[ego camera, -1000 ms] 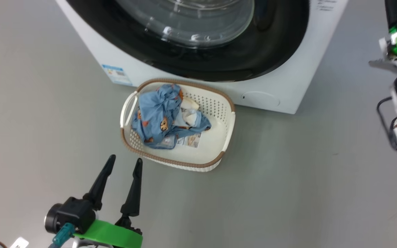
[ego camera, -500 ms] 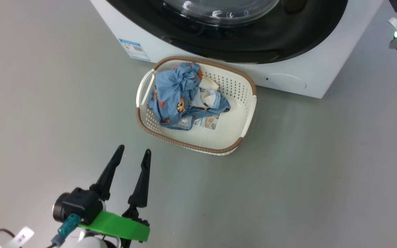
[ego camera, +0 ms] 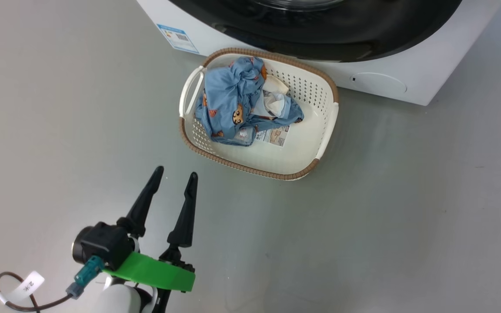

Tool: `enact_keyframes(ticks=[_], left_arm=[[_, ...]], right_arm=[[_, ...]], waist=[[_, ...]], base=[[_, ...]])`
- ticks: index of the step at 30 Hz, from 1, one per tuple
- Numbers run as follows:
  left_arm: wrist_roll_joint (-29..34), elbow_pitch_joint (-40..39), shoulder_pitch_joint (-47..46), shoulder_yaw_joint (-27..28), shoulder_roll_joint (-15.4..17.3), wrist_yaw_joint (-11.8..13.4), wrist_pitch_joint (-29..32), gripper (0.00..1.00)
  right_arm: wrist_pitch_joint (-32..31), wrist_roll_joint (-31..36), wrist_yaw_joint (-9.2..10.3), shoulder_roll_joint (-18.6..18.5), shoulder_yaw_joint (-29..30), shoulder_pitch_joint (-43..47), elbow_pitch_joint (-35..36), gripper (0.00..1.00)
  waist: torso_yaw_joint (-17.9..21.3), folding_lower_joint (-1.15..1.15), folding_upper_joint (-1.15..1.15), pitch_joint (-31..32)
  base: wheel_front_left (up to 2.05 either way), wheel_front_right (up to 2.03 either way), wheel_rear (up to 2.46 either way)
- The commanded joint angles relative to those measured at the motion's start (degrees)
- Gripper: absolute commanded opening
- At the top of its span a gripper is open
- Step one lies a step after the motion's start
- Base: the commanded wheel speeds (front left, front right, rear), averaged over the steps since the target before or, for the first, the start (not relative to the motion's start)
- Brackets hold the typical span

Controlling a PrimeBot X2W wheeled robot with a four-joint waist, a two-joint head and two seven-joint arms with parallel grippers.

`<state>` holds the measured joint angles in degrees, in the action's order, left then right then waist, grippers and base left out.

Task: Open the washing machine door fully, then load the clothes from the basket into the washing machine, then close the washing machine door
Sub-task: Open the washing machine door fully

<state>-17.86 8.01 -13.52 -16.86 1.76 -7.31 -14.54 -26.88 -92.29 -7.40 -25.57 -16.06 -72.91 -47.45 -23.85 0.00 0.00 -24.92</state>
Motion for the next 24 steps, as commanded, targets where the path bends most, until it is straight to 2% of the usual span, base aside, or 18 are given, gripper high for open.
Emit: enact_keyframes(ticks=[1, 7, 24], left_arm=[[-0.59, -1.36, -1.18, 1.61, 1.12, -0.18, -0.46, 1.00], [-0.80, -1.08, -1.87, 1.70, 1.12, -0.18, -0.46, 1.00], [0.81, 0.12, 0.05, 3.43, 1.12, -0.18, -0.46, 1.00]], right_arm=[[-0.85, 0.96, -0.09, 1.33, -0.92, -1.45, 1.06, 0.00], [-4.73, 0.80, -0.09, 2.28, -2.21, -1.73, 1.56, 0.00], [-10.72, 2.29, -0.09, 3.32, -7.27, 9.28, 11.01, 0.00]], waist=[[-0.27, 0.00, 0.00, -0.51], [-0.20, 0.00, 0.00, -0.36], [2.47, 0.00, 0.00, 4.20]], base=[[0.00, 0.00, 0.00], [0.00, 0.00, 0.00], [0.00, 0.00, 0.00]])
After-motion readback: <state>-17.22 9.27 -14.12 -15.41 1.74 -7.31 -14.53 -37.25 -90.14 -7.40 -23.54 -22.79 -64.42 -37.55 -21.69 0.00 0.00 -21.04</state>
